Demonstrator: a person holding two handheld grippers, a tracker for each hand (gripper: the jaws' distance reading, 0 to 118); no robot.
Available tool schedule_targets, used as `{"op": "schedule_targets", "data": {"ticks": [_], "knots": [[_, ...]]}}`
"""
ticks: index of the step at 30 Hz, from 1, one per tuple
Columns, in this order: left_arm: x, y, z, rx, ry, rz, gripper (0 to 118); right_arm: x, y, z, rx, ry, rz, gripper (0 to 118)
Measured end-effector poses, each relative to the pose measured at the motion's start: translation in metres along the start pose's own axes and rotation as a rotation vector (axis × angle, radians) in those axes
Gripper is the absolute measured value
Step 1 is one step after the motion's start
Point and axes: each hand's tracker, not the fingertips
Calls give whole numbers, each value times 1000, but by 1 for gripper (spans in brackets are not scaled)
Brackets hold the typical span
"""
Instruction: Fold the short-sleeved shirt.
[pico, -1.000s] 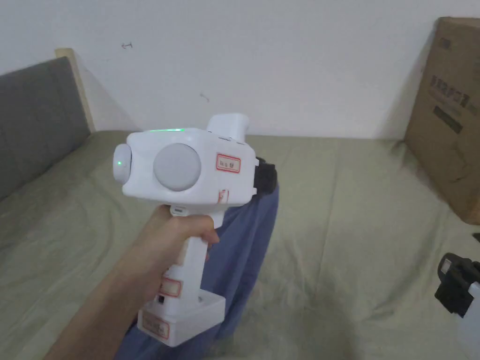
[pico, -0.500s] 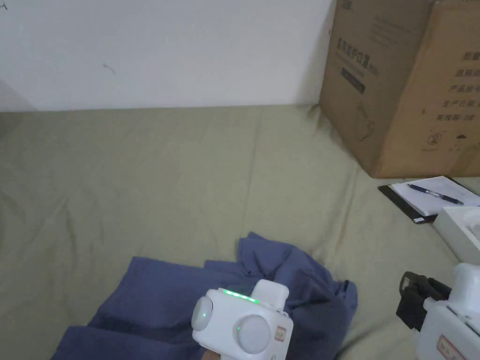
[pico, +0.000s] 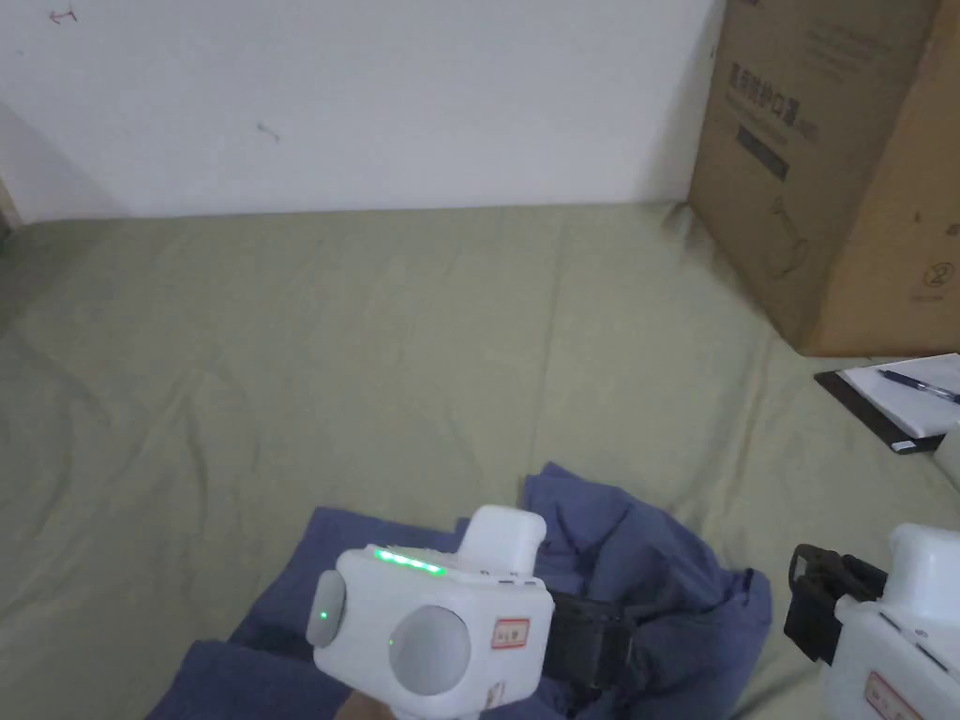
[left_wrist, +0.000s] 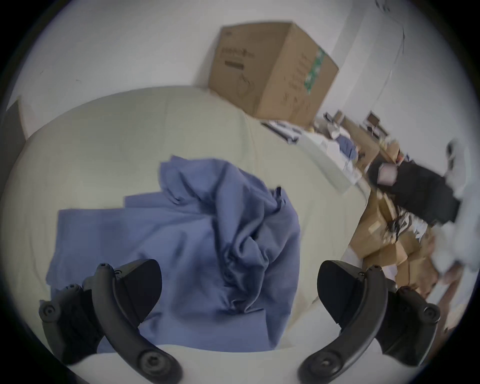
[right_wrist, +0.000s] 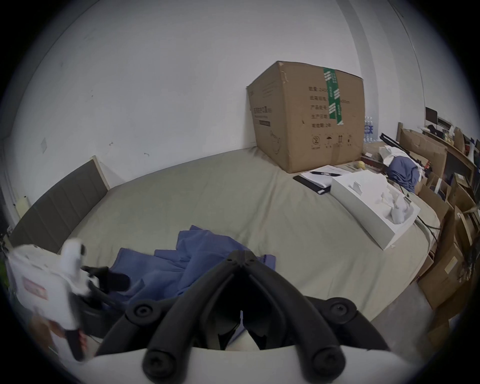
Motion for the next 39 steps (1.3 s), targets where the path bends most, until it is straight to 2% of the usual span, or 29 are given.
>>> {"op": "schedule_targets", "data": {"ticks": [1, 2, 3, 4, 5, 6, 11, 15, 19, 21, 22, 23, 25, 26, 31, 33, 34, 36, 39], "knots": [[-12, 2, 15, 10, 21, 21, 115, -5, 1, -1, 1, 14, 4, 0], [-22, 5, 29, 16, 47, 37, 107, -10, 2, -2, 2, 28, 7, 0], [-33, 5, 42, 41, 73, 21, 86, -15, 2, -3, 3, 41, 13, 0], [-45, 4, 52, 55, 135, 0, 41, -21, 3, -4, 3, 56, 23, 0], [-58, 2, 59, 66, 217, -4, 8, -26, 2, -5, 3, 69, 33, 0], [-69, 2, 62, 57, 276, 4, 0, -32, 2, -7, 1, 74, 40, 0], [-140, -10, 63, 10, 312, 166, 0, -54, -3, -18, -26, 113, 68, 0], [-168, -4, 40, -30, 327, 172, 0, -63, -7, -34, -60, 114, 109, 0], [-192, 16, 15, -24, 303, 217, 0, -62, -9, -53, -95, 101, 116, 0], [-199, 29, 2, -21, 359, 191, 3, -60, -11, -63, -111, 91, 114, 0], [-202, 35, -5, -13, 367, 179, 21, -59, -12, -67, -118, 86, 111, 0], [-206, 42, -13, -19, 369, 174, 50, -57, -13, -71, -125, 82, 105, 0], [-216, 51, -36, -94, 351, 152, 114, -53, -15, -78, -145, 77, 89, 0], [-221, 55, -50, -115, 343, 152, 118, -51, -17, -81, -152, 73, 81, 0], [-227, 54, -95, -157, 353, 173, 115, -41, -21, -89, -179, 35, 89, 0], [-217, 44, -106, -158, 432, 118, 112, -35, -23, -91, -186, 21, 82, 0], [-210, 43, -101, -134, 459, 67, 103, -31, -23, -91, -190, 17, 77, 0], [-202, 43, -96, -120, 455, 75, 83, -24, -24, -93, -196, 6, 64, 0], [-198, 45, -85, -104, 522, 17, 33, -14, -25, -95, -203, -23, 48, 0]]}}
